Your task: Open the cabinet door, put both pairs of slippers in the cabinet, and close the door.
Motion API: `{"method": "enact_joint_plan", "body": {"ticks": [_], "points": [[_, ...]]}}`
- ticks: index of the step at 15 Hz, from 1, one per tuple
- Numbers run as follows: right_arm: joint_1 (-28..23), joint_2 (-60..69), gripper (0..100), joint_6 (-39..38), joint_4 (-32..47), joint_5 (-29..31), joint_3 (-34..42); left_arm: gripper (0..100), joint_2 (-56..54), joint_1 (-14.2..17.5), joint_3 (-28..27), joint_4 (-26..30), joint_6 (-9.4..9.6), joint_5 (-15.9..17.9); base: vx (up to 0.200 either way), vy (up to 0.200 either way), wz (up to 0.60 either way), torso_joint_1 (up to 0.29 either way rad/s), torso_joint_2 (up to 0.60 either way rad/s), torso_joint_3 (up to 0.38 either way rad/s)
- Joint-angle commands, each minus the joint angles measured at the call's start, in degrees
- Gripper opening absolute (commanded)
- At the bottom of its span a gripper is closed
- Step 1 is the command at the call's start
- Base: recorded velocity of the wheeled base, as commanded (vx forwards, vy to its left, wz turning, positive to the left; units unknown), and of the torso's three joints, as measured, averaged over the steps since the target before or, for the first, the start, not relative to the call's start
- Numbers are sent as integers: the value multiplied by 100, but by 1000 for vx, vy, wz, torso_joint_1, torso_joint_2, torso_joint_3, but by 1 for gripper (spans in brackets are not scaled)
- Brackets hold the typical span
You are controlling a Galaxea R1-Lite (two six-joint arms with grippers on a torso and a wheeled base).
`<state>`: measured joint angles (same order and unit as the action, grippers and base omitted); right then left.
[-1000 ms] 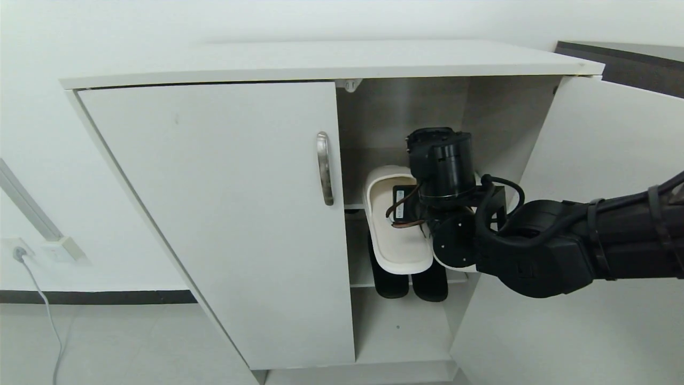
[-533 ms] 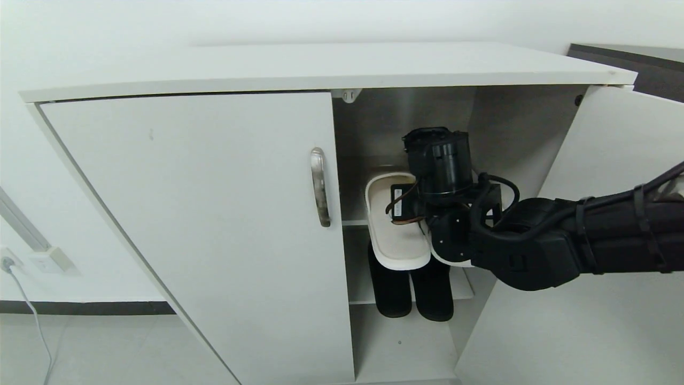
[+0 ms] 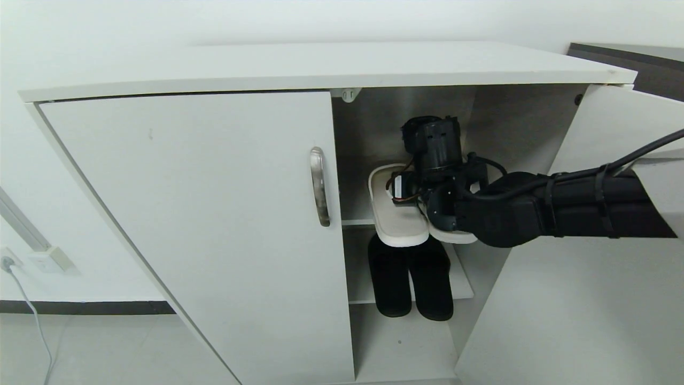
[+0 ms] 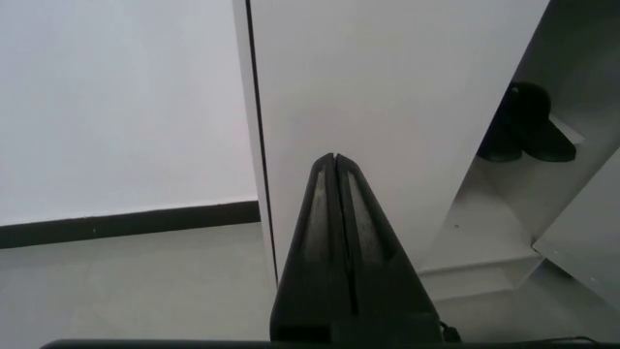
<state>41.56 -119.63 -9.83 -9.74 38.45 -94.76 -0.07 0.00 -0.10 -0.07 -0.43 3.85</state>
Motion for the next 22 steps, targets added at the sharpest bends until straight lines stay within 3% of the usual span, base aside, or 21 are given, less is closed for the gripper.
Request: {"method": "enact_joint_plan", "body": {"ticks": [1, 9, 10, 16, 22], "points": [[-157, -395, 0, -2, 104, -30, -623, 0, 7, 0, 1, -1, -1, 1, 0, 0, 0, 0, 0, 0], [-341, -676, 0, -11, 227, -39, -1133, 0, 7, 0, 1, 7, -1, 1, 0, 0, 0, 0, 0, 0], [-341, -676, 100, -11, 227, -39, -1133, 0, 7, 0, 1, -1, -1, 1, 0, 0, 0, 0, 0, 0], [-227, -439, 100, -37, 262, -39, -843, 0, 7, 0, 1, -1, -1, 1, 0, 0, 0, 0, 0, 0], [151, 458, 100, -169, 209, 84, 107, 0, 7, 0, 1, -1, -1, 1, 0, 0, 0, 0, 0, 0]]}}
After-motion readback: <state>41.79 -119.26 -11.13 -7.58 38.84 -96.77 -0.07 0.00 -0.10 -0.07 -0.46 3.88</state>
